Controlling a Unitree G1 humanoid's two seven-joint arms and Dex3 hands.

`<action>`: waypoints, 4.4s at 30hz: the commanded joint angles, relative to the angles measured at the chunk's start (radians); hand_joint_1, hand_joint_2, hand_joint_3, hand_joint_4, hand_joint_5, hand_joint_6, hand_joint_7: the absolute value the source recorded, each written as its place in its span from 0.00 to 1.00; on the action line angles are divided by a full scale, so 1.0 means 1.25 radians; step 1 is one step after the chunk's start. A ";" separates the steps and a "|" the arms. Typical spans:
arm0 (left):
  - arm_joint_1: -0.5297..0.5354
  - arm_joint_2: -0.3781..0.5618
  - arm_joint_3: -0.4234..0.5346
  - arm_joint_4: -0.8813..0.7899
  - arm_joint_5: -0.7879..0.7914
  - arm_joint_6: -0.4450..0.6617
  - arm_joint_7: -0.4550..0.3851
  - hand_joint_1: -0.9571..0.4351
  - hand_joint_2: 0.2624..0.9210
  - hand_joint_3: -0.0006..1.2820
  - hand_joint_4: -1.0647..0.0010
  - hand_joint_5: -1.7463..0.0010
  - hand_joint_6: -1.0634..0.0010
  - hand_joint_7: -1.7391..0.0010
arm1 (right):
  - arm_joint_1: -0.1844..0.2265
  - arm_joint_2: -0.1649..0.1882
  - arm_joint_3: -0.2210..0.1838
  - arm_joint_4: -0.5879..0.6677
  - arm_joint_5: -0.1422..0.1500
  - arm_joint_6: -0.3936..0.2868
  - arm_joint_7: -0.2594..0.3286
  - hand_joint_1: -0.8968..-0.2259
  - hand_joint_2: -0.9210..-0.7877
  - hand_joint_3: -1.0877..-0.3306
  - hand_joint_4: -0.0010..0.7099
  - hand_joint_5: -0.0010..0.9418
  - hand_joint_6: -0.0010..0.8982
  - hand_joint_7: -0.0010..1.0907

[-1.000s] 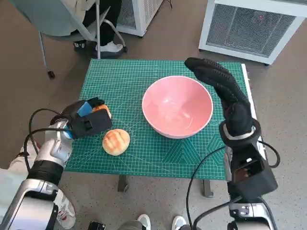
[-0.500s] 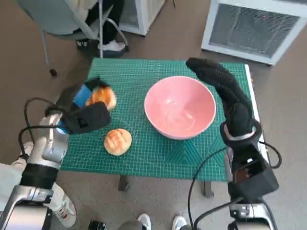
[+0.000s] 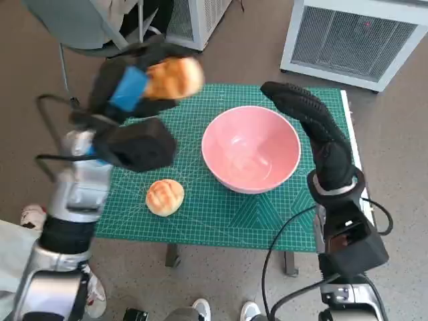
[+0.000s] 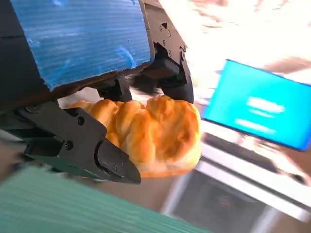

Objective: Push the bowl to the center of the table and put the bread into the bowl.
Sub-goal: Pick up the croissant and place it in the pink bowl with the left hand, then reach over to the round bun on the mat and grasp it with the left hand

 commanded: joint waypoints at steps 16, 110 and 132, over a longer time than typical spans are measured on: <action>-0.141 -0.130 -0.126 0.360 0.028 -0.157 0.000 0.69 1.00 0.04 0.33 0.38 0.41 0.29 | 0.014 -0.020 -0.006 0.016 0.017 -0.015 0.010 0.52 0.00 0.33 0.04 0.66 0.00 0.74; 0.379 0.180 -0.022 -0.111 -0.054 0.027 -0.416 0.62 0.91 0.00 0.89 1.00 0.74 0.99 | 0.020 -0.007 -0.006 0.034 0.030 -0.034 0.003 0.48 0.00 0.35 0.16 0.49 0.00 0.70; 0.349 0.174 -0.109 0.006 0.025 0.073 -0.407 0.62 0.94 0.00 0.55 0.76 0.46 0.86 | 0.021 -0.008 -0.009 0.037 0.032 -0.033 0.007 0.47 0.00 0.36 0.14 0.51 0.00 0.68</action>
